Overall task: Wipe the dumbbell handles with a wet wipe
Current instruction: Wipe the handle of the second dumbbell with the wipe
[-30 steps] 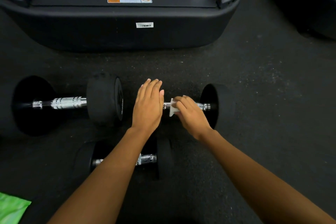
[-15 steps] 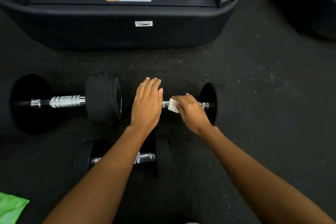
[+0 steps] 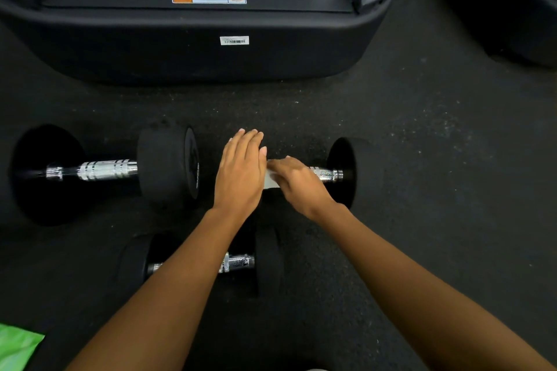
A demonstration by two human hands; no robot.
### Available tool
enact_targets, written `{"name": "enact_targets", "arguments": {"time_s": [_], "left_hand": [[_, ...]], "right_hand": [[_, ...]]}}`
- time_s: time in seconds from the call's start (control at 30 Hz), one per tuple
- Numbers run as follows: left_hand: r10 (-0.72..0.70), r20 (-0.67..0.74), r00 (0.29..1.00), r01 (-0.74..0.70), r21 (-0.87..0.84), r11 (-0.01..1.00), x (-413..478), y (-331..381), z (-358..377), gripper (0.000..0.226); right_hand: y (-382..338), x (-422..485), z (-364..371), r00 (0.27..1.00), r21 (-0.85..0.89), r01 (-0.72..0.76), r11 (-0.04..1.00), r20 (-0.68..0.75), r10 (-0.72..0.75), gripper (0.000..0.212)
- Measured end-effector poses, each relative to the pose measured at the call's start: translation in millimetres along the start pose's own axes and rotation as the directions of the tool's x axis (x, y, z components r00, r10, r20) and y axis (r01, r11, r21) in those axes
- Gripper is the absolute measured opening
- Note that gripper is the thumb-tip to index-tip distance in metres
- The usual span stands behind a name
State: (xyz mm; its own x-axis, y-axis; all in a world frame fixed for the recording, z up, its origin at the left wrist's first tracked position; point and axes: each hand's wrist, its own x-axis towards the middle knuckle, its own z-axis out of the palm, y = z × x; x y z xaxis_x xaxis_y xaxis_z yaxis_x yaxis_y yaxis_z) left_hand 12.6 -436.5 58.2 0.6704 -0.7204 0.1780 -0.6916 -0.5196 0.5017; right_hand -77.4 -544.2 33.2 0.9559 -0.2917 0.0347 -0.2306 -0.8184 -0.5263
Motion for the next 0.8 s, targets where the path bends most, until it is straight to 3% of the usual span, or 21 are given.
{"name": "enact_targets", "arguments": {"time_s": [0.1,0.23,0.3,0.43,0.57,0.7,0.8], "left_hand": [[0.000,0.009,1.000,0.000,0.000,1.000,-1,1,-1,0.043],[0.009,-0.009,1.000,-0.009,0.009,1.000,-2,0,-1,0.048],[-0.002,-0.001,1.000,0.002,0.002,1.000,-1,0,0,0.046],[-0.005,0.002,1.000,0.005,-0.005,1.000,0,1,0,0.045],[-0.003,0.014,1.000,0.003,-0.001,1.000,-2,2,-1,0.046],[-0.001,0.002,1.000,0.001,0.007,1.000,-2,1,0,0.049],[0.013,0.000,1.000,-0.013,0.016,1.000,-2,-1,2,0.054]], "right_hand": [[12,-12,1,0.997,-0.004,0.049,0.999,-0.051,-0.049,0.030],[23,-20,-6,0.992,0.064,-0.064,0.996,-0.109,0.070,0.029],[13,-12,-4,0.992,0.059,-0.103,0.993,-0.067,0.107,0.030],[-2,1,4,0.999,0.031,-0.041,0.999,0.015,0.040,0.032],[12,-10,-4,0.999,0.037,-0.020,0.999,-0.030,0.021,0.029],[11,-10,-10,0.983,0.153,-0.181,0.972,0.009,0.181,0.029],[0,9,-4,0.974,0.091,-0.205,0.975,0.114,0.194,0.025]]}}
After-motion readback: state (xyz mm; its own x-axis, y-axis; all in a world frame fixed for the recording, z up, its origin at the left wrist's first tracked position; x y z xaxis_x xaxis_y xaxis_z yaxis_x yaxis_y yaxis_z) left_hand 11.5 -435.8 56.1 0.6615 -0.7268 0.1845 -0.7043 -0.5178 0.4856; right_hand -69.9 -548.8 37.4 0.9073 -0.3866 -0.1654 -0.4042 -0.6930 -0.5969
